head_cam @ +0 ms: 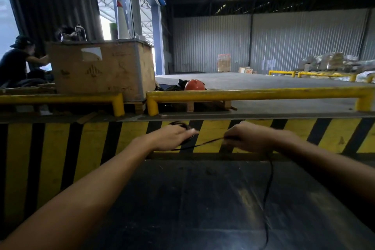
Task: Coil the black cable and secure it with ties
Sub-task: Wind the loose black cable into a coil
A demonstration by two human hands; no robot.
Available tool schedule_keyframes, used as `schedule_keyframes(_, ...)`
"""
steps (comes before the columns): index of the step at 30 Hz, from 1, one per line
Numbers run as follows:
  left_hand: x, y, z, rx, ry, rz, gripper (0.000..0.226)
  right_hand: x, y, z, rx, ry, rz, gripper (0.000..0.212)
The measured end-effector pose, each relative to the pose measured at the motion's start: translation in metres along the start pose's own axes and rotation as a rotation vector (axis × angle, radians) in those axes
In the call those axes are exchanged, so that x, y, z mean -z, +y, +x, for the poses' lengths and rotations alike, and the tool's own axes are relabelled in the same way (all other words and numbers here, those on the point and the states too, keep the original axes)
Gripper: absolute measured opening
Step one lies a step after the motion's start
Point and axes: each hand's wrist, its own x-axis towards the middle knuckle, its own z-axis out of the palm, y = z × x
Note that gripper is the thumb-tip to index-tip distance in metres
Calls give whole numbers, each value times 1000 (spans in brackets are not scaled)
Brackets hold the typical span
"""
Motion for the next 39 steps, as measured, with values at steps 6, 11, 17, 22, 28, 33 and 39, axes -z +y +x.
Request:
schedule_keyframes(6,-14,-12,-22,122,-384,-139,37,51,42,-13,-86,271,65,23)
schedule_keyframes(11,-16,33,-39,-92,-658,-825,42,20,65,-5,-249,316,56,18)
schedule_keyframes(17,-12,106,-28,-347,-407,-1260,44,-84,-19,-7,-89,147,225,19)
schedule_keyframes(22,-25,80,-6,-283,-66,-683,44,-96,-67,-22,32,27,270,15)
schedule_keyframes(28,-37,19,-15,-54,-144,-112,43,-26,-18,-43,-29,-39,161,8)
schedule_keyframes(33,-50,29,-45,5,-447,-222,45,12,15,-46,-28,133,44,12)
schedule_keyframes(39,-39,85,-60,-179,-565,-1043,44,-28,14,-46,-95,344,407,21)
